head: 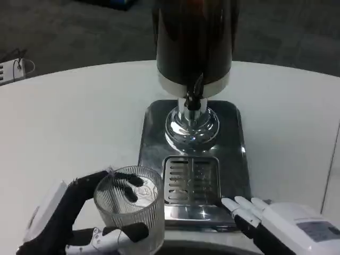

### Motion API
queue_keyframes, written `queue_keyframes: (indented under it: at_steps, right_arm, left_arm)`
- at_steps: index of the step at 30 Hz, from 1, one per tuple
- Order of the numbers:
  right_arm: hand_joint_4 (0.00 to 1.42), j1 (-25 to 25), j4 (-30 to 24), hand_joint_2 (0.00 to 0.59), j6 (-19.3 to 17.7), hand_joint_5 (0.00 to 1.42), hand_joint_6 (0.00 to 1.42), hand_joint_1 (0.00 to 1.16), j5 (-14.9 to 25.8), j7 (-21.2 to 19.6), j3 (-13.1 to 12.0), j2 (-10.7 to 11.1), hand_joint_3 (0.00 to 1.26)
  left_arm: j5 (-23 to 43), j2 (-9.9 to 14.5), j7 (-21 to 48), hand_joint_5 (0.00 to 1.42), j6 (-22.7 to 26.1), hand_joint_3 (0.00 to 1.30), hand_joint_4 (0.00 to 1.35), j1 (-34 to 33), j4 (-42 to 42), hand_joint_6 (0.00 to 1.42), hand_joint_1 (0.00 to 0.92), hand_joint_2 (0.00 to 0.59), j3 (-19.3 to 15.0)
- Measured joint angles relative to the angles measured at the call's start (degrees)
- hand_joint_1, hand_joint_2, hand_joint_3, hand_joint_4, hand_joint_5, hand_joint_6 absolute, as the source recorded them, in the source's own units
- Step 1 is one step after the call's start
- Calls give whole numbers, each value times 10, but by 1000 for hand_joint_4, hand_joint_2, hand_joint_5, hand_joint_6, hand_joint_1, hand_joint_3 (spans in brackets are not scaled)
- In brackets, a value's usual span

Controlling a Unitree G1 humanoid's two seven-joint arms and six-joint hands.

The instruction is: Grasp the cup under the faucet to collect the drink, then remove the cup.

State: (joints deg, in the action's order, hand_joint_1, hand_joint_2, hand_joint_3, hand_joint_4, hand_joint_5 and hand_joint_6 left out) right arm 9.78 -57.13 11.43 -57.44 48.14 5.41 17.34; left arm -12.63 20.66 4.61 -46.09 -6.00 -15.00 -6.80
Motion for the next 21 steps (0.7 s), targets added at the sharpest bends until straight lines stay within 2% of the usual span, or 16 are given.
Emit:
queue_keyframes:
  at_steps: [13,21]
  right_arm:
    - [0,23,-19,530,-6,0,0,236,4,-2,-19,-10,44]
    - [0,31,-19,530,-25,0,0,233,7,-10,-22,-18,44]
  left_arm:
    - [-82,-3,-76,1044,0,858,921,-133,-122,952,480,5,17]
    - [-136,3,-136,1044,2,851,921,-216,-223,957,486,0,56]
